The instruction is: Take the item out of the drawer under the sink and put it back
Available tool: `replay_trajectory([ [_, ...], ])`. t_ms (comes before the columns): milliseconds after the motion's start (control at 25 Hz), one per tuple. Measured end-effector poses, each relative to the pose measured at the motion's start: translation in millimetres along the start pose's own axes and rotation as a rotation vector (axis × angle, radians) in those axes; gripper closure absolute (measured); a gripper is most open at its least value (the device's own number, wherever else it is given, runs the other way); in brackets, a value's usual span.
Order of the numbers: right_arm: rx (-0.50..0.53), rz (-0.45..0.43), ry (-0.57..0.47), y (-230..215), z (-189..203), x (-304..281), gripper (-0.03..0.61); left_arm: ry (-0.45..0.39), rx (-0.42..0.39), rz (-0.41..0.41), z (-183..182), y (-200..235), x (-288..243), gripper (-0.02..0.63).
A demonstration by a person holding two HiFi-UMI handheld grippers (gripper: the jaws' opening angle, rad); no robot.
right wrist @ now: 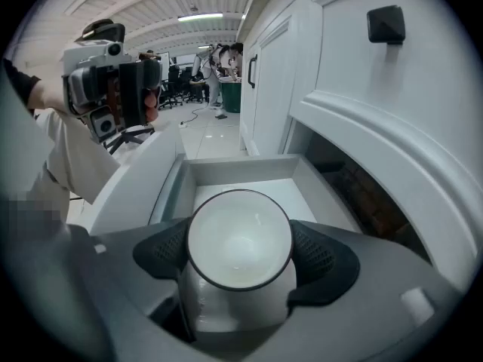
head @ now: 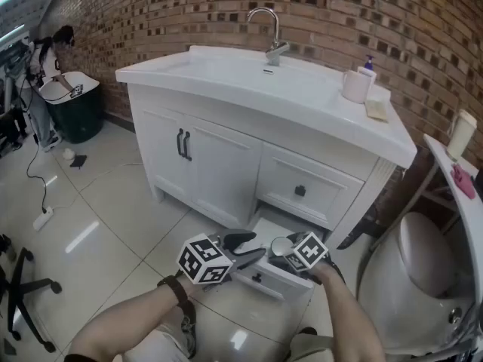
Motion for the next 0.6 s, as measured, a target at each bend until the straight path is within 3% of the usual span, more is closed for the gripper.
replay_trajectory([
  [160,0.007,-0.003,-0.074,8.0,4.1,20.9,0.184,-0.018,0.034,-0.037,4.5,6.5,9.9,0.411],
  [400,-0.165,-0.002,-0.441,1.1,-8.1,100.1,0.183,-0.052,0.084,-0.083,4.8,20.4,17.1,0.406],
  [600,-0.234,-0.02,-0.598,1.5,-12.6,140.9,0.184,-0.031,0.073,-0.081,6.0,18.6,14.7,0.406],
])
Point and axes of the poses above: the fingertips, and each gripper's own axes: x backward along the fingers, y to its left, z out of its underside, the point moved 7 cm from there along x, backward along the fingers, and after that the axes turned 7 degrees about -x, right-handed, at the moved point
